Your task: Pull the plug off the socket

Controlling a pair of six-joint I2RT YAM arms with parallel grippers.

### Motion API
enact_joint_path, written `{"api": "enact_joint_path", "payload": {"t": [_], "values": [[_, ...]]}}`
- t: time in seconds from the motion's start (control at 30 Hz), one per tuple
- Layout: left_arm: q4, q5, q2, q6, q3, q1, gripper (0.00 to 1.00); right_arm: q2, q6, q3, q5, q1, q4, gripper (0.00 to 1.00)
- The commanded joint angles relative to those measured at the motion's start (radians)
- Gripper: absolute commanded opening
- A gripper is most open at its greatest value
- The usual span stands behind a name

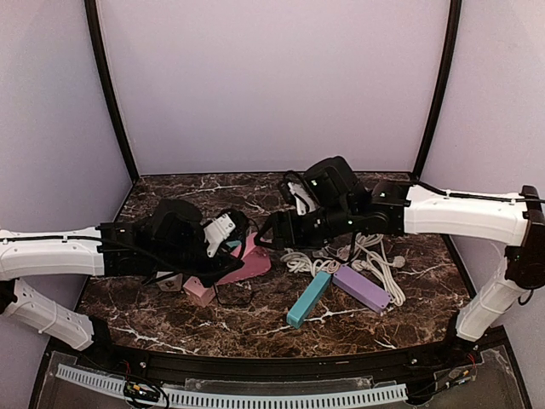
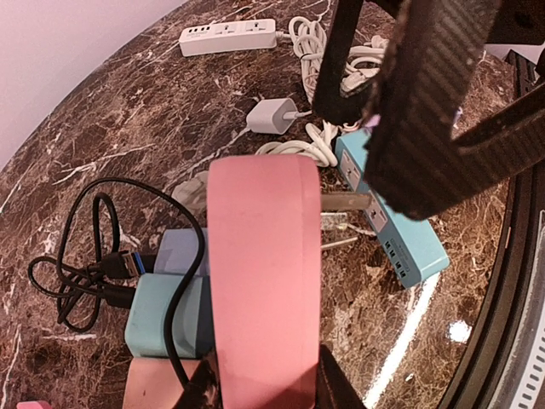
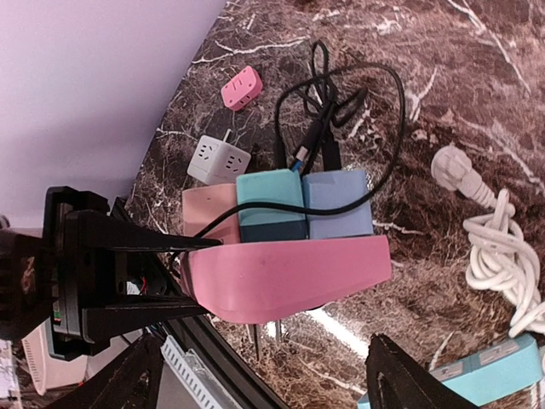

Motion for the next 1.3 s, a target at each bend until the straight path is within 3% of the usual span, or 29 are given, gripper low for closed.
{"api": "enact_joint_path", "payload": {"t": [0.0,0.13,0.43,0.83,1.07,1.17,1.27], "values": [[0.042,-0.139,-0.007,0.045,-0.010,-0.019,0.01,0.030,0.094,-0.037,-0.040,-0.014,0.012,0.83],[0.038,-0.197,0.020,0.062,-0.029,-0.021,0.01,0.037,0.147,-0.064,-0.011,-0.014,0.037,0.81],[0.008,-0.184,0.087,0.044,-0.053,-0.026,0.01,0.005,0.170,-0.118,0.042,-0.014,0.042,0.79],[-0.021,-0.200,0.262,-0.060,0.043,-0.093,0.01,-0.034,0.211,-0.169,0.096,-0.013,0.038,0.81],[0.006,-0.138,0.336,-0.111,0.081,-0.131,0.09,-0.067,0.251,-0.214,0.147,-0.013,0.018,0.82],[0.023,-0.111,0.362,-0.128,0.104,-0.169,0.19,-0.083,0.277,-0.236,0.182,-0.013,-0.001,0.83],[0.033,-0.080,0.397,-0.165,0.127,-0.192,0.21,-0.115,0.300,-0.265,0.205,-0.014,-0.002,0.85]]}}
